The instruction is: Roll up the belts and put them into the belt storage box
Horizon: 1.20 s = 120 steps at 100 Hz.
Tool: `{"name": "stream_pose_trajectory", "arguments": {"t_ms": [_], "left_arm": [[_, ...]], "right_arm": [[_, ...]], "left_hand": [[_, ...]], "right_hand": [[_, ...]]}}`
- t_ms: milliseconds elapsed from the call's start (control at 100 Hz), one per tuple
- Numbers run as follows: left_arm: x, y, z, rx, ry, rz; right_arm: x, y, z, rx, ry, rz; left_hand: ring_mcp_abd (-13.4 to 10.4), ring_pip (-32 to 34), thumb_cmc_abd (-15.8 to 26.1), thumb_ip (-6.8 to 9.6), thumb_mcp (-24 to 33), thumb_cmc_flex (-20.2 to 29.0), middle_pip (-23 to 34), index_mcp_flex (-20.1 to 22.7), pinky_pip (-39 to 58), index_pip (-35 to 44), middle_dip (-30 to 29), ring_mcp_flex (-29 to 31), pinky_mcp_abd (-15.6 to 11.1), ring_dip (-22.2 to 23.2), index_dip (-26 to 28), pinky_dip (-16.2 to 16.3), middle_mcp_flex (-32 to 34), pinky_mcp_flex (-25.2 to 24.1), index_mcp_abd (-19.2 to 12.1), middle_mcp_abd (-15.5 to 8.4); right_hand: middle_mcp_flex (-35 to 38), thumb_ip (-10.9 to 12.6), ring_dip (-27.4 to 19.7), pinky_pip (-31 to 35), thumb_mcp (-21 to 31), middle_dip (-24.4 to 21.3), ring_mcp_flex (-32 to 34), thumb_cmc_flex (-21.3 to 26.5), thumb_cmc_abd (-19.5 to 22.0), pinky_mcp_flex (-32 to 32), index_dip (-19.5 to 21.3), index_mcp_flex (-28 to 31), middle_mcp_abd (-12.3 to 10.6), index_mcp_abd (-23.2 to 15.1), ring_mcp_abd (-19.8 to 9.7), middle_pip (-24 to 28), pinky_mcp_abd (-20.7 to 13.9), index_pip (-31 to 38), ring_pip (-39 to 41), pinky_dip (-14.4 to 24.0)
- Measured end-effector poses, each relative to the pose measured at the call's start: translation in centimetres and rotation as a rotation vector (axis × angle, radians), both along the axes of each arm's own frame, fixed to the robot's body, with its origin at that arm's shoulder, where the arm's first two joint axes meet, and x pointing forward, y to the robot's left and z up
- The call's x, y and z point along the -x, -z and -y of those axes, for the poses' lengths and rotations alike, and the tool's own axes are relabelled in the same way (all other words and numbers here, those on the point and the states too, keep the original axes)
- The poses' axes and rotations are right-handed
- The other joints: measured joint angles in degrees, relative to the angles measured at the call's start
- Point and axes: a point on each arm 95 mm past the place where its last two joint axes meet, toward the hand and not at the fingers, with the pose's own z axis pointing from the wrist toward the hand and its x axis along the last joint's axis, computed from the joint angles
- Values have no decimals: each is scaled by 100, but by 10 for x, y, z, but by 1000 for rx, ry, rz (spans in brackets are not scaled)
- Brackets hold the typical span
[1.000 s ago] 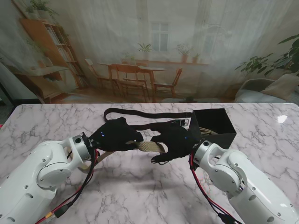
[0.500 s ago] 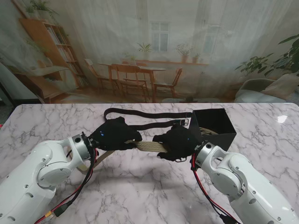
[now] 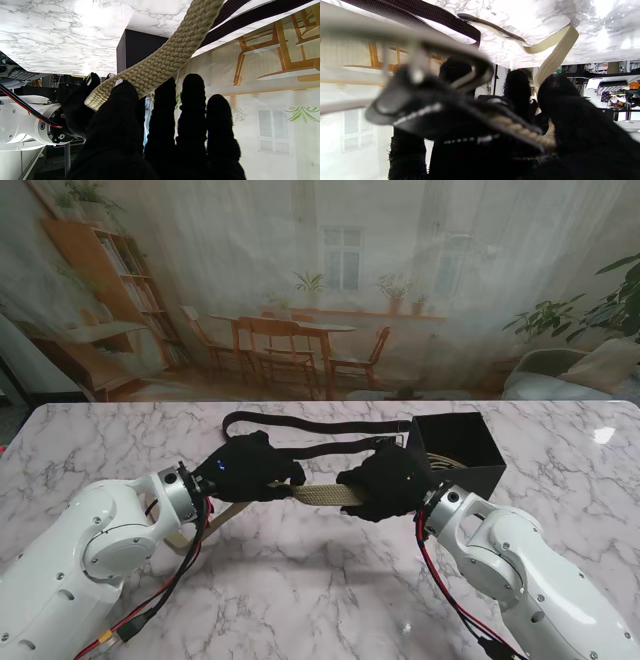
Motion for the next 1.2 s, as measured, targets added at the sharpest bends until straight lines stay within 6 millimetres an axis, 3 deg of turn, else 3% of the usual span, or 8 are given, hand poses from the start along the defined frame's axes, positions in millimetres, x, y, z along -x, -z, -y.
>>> {"name": "stream_pose_trajectory", "arguments": {"t_ms": [150, 300, 450, 610, 730, 880, 1060, 1200], "left_arm": [[-4, 2, 0, -4, -6, -9], [-7, 4, -1, -10, -13, -8], [-9, 4, -3, -12, -19, -9], [-10, 7, -1, -6, -26, -15], [-11, 9, -1, 23, -43, -61], [-11, 20, -2, -11, -55, -212], [-10, 31, -9, -45, -54, -285], [-8, 42, -21, -90, -49, -345]], "right_arm": [[2, 1, 4, 48, -9, -6], [6, 3, 6, 42, -22, -76], [8, 3, 7, -29, -41, -143], [8, 3, 7, 53, -53, -60], [8, 0, 8, 53, -61, -10], [7, 0, 9, 55, -52, -3], [6, -1, 13, 63, -32, 25], [4, -2, 17, 60, -12, 35]], "left_hand": [[0, 0, 87, 0, 2, 3, 57, 0, 0, -3, 53, 0, -1, 6, -2, 0, 0, 0, 0, -3], [0, 7, 87, 0, 3, 4, 58, 0, 0, -3, 56, 0, -1, 13, -2, 0, 0, 0, -1, -3], [0, 46, 87, 0, 3, 4, 59, 1, 0, -4, 57, 0, -1, 15, -2, 0, 0, 0, -1, -3], [0, -10, 323, 0, -87, -25, 102, 4, 0, -467, -490, -38, -1, -59, -418, -20, -141, -82, 1, -7], [124, -948, 1155, 0, -469, -1173, -833, 7, -506, -2159, -1928, -678, -4, -764, -1200, -264, -1020, -516, 389, 231], [261, -1782, 1554, -25, -549, -2443, -1957, -879, -1332, -3692, -3045, -1443, -4, -1540, -2087, -623, -2718, -970, 880, 806], [448, -2160, 1425, -64, -681, -3539, -2382, -1528, -1901, -4172, -3454, -1996, 9, -2066, -2454, -906, -3600, -1186, 1090, 1009], [537, -2365, 715, -72, -668, -3779, -2453, -1834, -2262, -4340, -3634, -2293, 63, -2432, -2658, -1149, -3970, -1309, 1061, 996]], "right_hand": [[-390, 205, 0, -72, 201, 75, -173, -634, -126, -170, 520, -292, -2, 79, -13, -686, -56, -1033, -979, 10], [-379, 361, 89, -82, 172, 224, -168, -798, -252, -224, 1227, -210, -5, 135, -13, -713, -56, -1011, -985, 55], [3, -123, 210, -83, 137, 328, -62, -456, -437, -181, 729, 45, -13, -151, -28, -388, -56, 108, -621, 58], [3, -162, 90, -83, 286, 207, -61, -170, -601, -172, 436, 34, -13, -379, -75, -376, -56, 137, -694, 58], [3, -166, 38, -86, 392, 156, -61, -22, -603, -173, 374, 20, -14, -509, -110, -376, -56, 137, -832, 58], [3, -167, 38, -108, 403, 146, -61, -9, -603, -195, 372, 20, -16, -525, -116, -376, -56, 137, -835, 58], [3, -168, 38, -109, 404, 139, -61, -9, -602, -206, 371, 20, -17, -574, -116, -376, -56, 137, -837, 58], [2, -168, 38, -110, 404, 135, -61, -4, -602, -206, 369, 20, -17, -575, -116, -376, -56, 137, -837, 58]]}}
